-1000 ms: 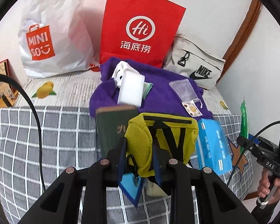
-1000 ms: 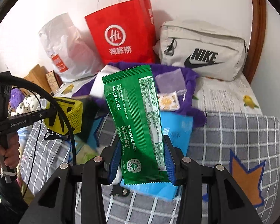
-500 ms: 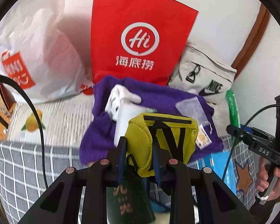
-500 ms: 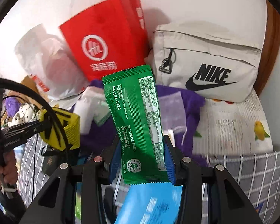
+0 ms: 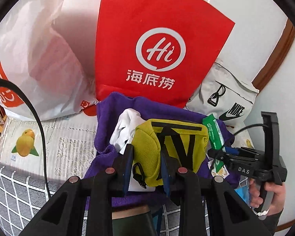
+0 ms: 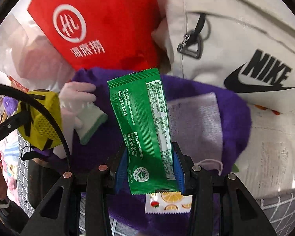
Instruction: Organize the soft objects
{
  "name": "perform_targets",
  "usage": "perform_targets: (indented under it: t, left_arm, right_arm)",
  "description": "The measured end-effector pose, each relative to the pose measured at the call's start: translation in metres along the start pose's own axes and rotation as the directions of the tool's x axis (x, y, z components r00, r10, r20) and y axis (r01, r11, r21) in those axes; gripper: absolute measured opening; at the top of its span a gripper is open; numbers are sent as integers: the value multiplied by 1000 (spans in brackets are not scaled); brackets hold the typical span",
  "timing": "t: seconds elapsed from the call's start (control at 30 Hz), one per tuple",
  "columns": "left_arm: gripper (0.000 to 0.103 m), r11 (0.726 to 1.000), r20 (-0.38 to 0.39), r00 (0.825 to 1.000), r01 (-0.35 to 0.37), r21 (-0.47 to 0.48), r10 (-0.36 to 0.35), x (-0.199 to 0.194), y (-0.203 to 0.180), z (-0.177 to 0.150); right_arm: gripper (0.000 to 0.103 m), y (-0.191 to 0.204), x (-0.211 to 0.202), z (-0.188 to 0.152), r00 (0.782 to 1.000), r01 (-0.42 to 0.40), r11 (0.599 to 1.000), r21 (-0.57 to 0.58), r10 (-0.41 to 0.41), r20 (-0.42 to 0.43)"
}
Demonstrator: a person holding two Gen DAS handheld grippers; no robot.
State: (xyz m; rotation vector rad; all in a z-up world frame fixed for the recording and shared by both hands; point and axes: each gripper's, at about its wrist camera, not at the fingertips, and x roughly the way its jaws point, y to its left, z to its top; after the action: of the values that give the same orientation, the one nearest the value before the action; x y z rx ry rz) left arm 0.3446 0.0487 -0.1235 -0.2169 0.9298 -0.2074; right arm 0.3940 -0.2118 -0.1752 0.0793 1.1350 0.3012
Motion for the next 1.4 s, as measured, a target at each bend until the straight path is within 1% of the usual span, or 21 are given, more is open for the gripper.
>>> perform_targets:
  t: [0.1,0.2,0.33,0.43,0.47,0.53,0.57,0.6,0.63,0.73,0.83,0.9,0.97,1.13,1.27,1.4]
  left_arm:
    - [25,1000,-18,1000,-1,4,1,6,1,3]
    - [25,1000,-8,1000,-4,8,4,6,1,4]
    - [25,1000,-12,1000,-5,5,5,9,2,4]
    - [25,1000,-15,1000,-4,5,4,10,3,3]
    - [25,1000,-15,1000,-4,4,4,10,3,3]
    - [25,1000,-17,1000,-9,0,9,11,4,3]
    - [25,1000,-18,1000,-11,-3,11,12,4,3]
    - [25,1000,-18,1000,-12,-7,12,13,4,3]
    - [25,1000,-20,1000,-11,-11,11,13,5,3]
    - [25,1000,-23,1000,-8,-12,7,16,3,2]
    - [25,1000,-29,1000,-2,-2,2,20,-4,0]
    - [25,1000,-34,999,4,1,-4,23,-10,-3]
    - [25,1000,-45,999,-2,18,3,30,-19,-7]
    - [26,998,-109,994,33,44,-28,48,-37,-17]
    - [26,998,-138,990,11,66,-2,58,-43,-22]
    - [26,997,-152,988,12,74,-1,64,-47,-25]
  right_arm:
    - [42,-1,8,1,1000,4,1000,-4,-4,-15]
    - [42,-2,14,0,1000,-3,1000,5,3,-18]
    - [43,-5,24,-2,999,-7,1000,0,7,-51]
    - [45,-6,27,-4,998,-5,1000,-3,4,-63]
    - [47,-7,26,-5,998,-9,1000,-2,9,-60]
    - [54,-10,25,-3,998,-43,999,-5,43,-55]
    - [61,-11,23,-4,997,-60,998,-5,60,-50]
    - [71,-12,21,-4,997,-61,998,-6,61,-47]
    - [72,-11,19,-5,998,-51,999,-14,51,-46]
    - [72,-9,9,0,1000,-11,999,-52,10,-22]
    - [72,-12,-7,0,1000,10,997,-73,-9,12]
    - [72,-15,-23,1,998,32,996,-86,-27,55]
    - [72,-20,-40,1,994,47,996,-73,-39,103]
    - [72,-35,-66,2,987,13,999,-29,-8,163]
    - [72,-41,-70,2,983,10,1000,-14,-7,182]
    - [72,-42,-72,2,983,-15,1000,-2,15,183]
